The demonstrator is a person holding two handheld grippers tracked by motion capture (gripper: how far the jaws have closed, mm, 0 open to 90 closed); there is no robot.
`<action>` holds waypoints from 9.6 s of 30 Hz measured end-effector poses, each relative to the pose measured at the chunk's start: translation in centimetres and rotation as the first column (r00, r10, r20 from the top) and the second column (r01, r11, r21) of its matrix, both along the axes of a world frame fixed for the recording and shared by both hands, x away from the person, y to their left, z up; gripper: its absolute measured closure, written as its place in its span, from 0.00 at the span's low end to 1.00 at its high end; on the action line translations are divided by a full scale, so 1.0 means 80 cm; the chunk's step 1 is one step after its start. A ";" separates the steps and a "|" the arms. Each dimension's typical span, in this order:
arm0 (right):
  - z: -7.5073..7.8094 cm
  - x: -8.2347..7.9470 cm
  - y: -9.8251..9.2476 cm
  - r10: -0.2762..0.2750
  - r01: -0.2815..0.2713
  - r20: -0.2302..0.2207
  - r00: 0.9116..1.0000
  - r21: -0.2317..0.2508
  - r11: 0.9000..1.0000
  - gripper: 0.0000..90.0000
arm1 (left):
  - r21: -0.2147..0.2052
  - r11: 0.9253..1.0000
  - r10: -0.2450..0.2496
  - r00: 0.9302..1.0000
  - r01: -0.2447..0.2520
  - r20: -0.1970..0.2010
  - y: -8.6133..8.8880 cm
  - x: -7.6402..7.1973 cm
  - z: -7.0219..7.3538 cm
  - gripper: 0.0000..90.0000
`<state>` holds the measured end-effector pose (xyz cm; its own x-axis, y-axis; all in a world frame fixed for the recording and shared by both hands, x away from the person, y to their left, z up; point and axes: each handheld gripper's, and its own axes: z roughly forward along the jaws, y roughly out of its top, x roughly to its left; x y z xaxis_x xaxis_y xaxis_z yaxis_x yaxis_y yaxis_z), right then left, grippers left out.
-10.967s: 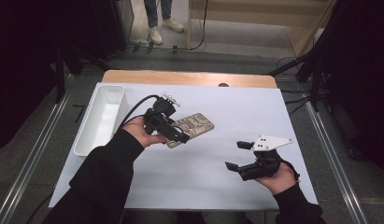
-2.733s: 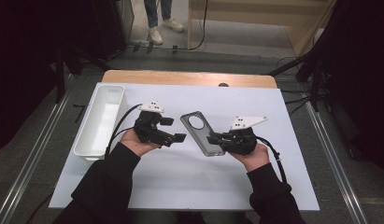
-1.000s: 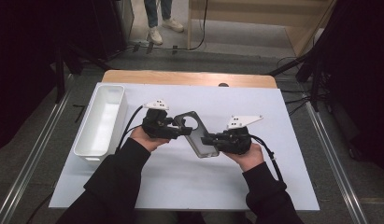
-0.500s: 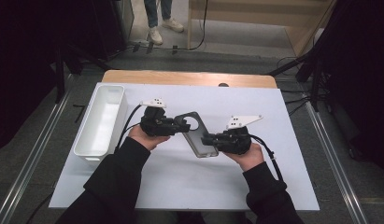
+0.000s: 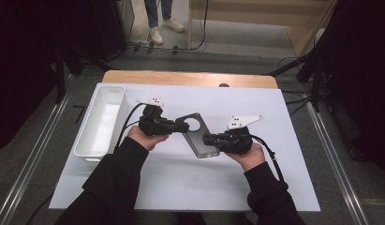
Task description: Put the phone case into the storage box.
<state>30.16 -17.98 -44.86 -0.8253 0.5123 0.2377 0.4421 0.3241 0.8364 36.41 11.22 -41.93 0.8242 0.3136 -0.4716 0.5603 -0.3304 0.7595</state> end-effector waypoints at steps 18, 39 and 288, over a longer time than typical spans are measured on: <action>-0.003 0.002 0.003 0.001 -0.001 0.005 1.000 -0.006 1.000 0.79 | 0.057 0.998 -0.034 0.999 0.033 0.025 -0.001 -0.004 0.015 0.90; 0.001 0.003 -0.006 0.029 -0.028 -0.014 0.999 0.026 0.999 0.41 | 0.229 0.973 -0.049 0.995 0.028 0.085 0.004 -0.002 0.049 0.90; 0.151 0.269 0.322 0.051 -0.050 0.004 0.999 -0.086 0.995 0.87 | 0.252 0.963 0.060 0.989 -0.092 0.134 0.161 -0.136 -0.064 0.37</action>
